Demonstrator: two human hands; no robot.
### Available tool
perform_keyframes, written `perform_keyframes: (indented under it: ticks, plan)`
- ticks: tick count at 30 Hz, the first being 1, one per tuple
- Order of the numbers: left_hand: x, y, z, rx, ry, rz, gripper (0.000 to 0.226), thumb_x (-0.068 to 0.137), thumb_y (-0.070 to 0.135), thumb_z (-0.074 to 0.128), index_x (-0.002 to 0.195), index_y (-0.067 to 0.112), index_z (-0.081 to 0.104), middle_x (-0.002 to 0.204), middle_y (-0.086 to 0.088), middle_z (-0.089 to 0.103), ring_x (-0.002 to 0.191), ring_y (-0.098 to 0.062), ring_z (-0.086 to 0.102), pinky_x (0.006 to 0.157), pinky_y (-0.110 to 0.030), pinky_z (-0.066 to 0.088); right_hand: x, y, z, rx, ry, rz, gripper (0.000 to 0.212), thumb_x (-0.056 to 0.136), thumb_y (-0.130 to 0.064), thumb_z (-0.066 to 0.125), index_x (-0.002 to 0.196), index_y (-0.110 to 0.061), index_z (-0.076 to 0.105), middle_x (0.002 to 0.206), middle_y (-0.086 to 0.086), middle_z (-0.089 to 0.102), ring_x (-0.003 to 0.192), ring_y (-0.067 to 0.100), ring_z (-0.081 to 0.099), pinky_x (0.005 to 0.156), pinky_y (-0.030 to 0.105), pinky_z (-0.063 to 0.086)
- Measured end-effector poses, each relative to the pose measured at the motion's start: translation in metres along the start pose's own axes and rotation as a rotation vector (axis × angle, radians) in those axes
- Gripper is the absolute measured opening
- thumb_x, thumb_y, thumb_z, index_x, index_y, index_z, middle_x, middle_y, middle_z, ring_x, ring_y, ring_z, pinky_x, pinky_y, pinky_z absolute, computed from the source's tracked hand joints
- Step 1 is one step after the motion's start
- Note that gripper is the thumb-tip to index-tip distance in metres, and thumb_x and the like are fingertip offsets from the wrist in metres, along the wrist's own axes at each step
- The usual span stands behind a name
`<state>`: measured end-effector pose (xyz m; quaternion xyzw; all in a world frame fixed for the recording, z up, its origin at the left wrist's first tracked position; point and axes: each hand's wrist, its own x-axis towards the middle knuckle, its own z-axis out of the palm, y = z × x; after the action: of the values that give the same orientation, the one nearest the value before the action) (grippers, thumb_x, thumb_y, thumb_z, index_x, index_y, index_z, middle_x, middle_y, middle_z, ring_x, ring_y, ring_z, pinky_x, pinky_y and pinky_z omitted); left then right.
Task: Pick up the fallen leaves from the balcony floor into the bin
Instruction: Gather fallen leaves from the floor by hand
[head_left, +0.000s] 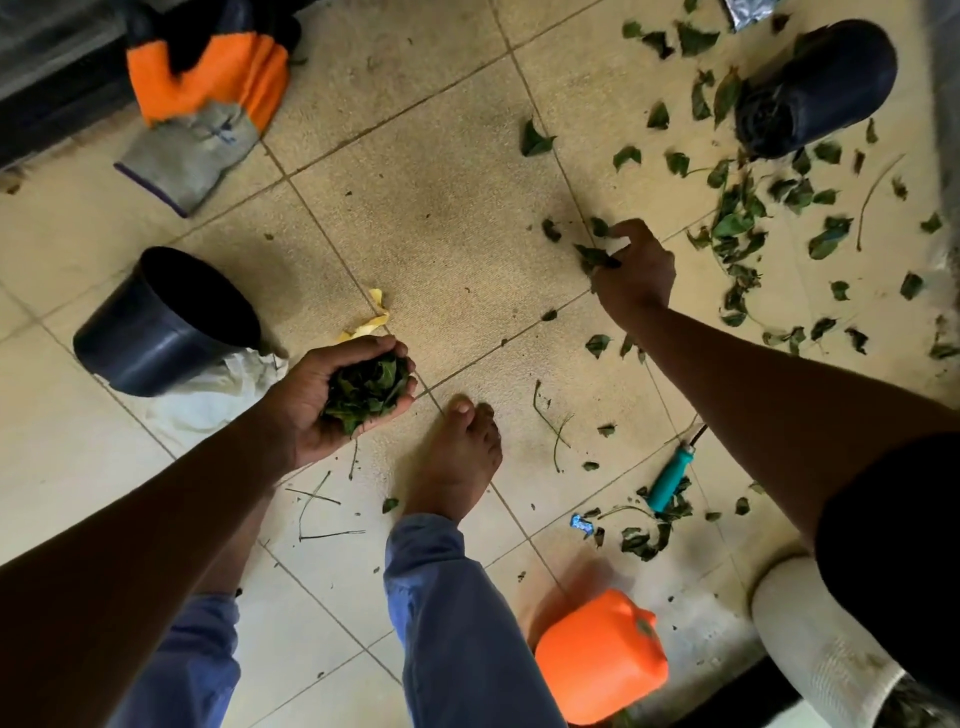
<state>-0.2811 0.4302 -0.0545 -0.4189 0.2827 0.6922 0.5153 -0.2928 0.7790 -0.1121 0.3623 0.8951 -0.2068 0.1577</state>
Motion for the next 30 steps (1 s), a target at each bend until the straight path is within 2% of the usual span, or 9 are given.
perform_keyframes:
  ticks: [4, 7, 10, 15, 18, 20, 22, 27, 30]
  plan:
    - [0.003, 0.001, -0.009, -0.006, 0.020, -0.004, 0.011, 0.087, 0.020, 0.065, 0.091, 0.010, 0.066, 0.095, -0.008, 0.067, 0.085, -0.022, 0.069, 0.072, -0.031, 0.061, 0.017, -0.011, 0.003, -0.021, -0.032, -0.010, 0.059, 0.088, -0.016, 0.064, 0.143, -0.031, 0.051, 0.119, 0.010, 0.071, 0.109, 0.030, 0.066, 0.092, 0.034, 0.054]
    - [0.005, 0.003, -0.017, -0.003, 0.020, 0.010, 0.010, 0.086, 0.020, 0.066, 0.090, 0.010, 0.066, 0.095, -0.008, 0.066, 0.085, -0.021, 0.069, 0.074, -0.031, 0.061, 0.027, -0.016, 0.009, -0.025, -0.026, 0.030, 0.047, 0.090, -0.010, 0.061, 0.135, -0.024, 0.063, 0.129, 0.011, 0.067, 0.120, 0.031, 0.062, 0.099, 0.031, 0.049]
    - [0.005, 0.004, -0.019, -0.008, 0.021, 0.022, 0.011, 0.087, 0.020, 0.065, 0.088, 0.009, 0.067, 0.093, -0.009, 0.066, 0.083, -0.021, 0.069, 0.074, -0.030, 0.061, 0.032, -0.016, 0.015, -0.020, 0.012, 0.112, 0.033, 0.088, -0.007, 0.059, 0.116, -0.020, 0.072, 0.119, 0.009, 0.069, 0.114, 0.030, 0.063, 0.091, 0.029, 0.052]
    - [0.003, 0.001, -0.023, -0.035, 0.001, -0.004, 0.011, 0.088, 0.020, 0.066, 0.090, 0.009, 0.067, 0.095, -0.009, 0.066, 0.087, -0.022, 0.068, 0.075, -0.031, 0.061, 0.034, -0.008, 0.009, 0.100, 0.116, 0.231, 0.021, 0.085, -0.013, 0.068, 0.103, -0.019, 0.077, 0.108, 0.004, 0.073, 0.101, 0.024, 0.067, 0.079, 0.022, 0.048]
    - [0.001, 0.002, -0.023, -0.020, 0.020, 0.006, 0.011, 0.086, 0.020, 0.067, 0.087, 0.010, 0.070, 0.096, -0.008, 0.066, 0.088, -0.022, 0.068, 0.076, -0.032, 0.060, 0.032, 0.000, -0.002, 0.152, 0.165, 0.287, 0.014, 0.080, -0.020, 0.074, 0.093, -0.022, 0.078, 0.093, 0.003, 0.076, 0.089, 0.026, 0.071, 0.082, 0.030, 0.058]
    - [0.000, 0.004, -0.020, 0.003, 0.026, 0.019, 0.011, 0.086, 0.020, 0.066, 0.085, 0.010, 0.070, 0.094, -0.009, 0.067, 0.087, -0.022, 0.068, 0.074, -0.031, 0.061, 0.031, 0.009, -0.006, 0.183, 0.156, 0.326, 0.005, 0.071, -0.027, 0.078, 0.075, -0.029, 0.075, 0.081, 0.000, 0.076, 0.079, 0.024, 0.073, 0.078, 0.039, 0.062]
    - [-0.001, 0.005, -0.018, 0.019, 0.018, 0.028, 0.012, 0.086, 0.021, 0.065, 0.085, 0.010, 0.069, 0.092, -0.009, 0.067, 0.084, -0.022, 0.068, 0.072, -0.030, 0.061, 0.029, 0.023, -0.002, 0.184, 0.113, 0.320, 0.011, 0.065, -0.032, 0.079, 0.062, -0.034, 0.069, 0.076, -0.001, 0.075, 0.073, 0.023, 0.074, 0.074, 0.043, 0.063]
    - [-0.001, 0.004, -0.015, 0.008, -0.012, 0.020, 0.010, 0.087, 0.020, 0.064, 0.085, 0.010, 0.067, 0.092, -0.008, 0.065, 0.083, -0.021, 0.067, 0.072, -0.029, 0.061, 0.014, 0.041, 0.024, 0.137, -0.032, 0.214, 0.016, 0.061, -0.037, 0.084, 0.069, -0.032, 0.072, 0.091, -0.007, 0.074, 0.082, 0.021, 0.073, 0.080, 0.041, 0.062]
    - [-0.001, 0.002, -0.016, -0.006, -0.022, 0.000, 0.010, 0.088, 0.020, 0.064, 0.087, 0.010, 0.066, 0.092, -0.007, 0.065, 0.084, -0.021, 0.067, 0.070, -0.029, 0.060, 0.001, 0.019, 0.026, 0.086, -0.025, 0.176, 0.014, 0.073, -0.023, 0.085, 0.085, -0.023, 0.076, 0.093, -0.007, 0.072, 0.089, 0.016, 0.070, 0.082, 0.024, 0.055]
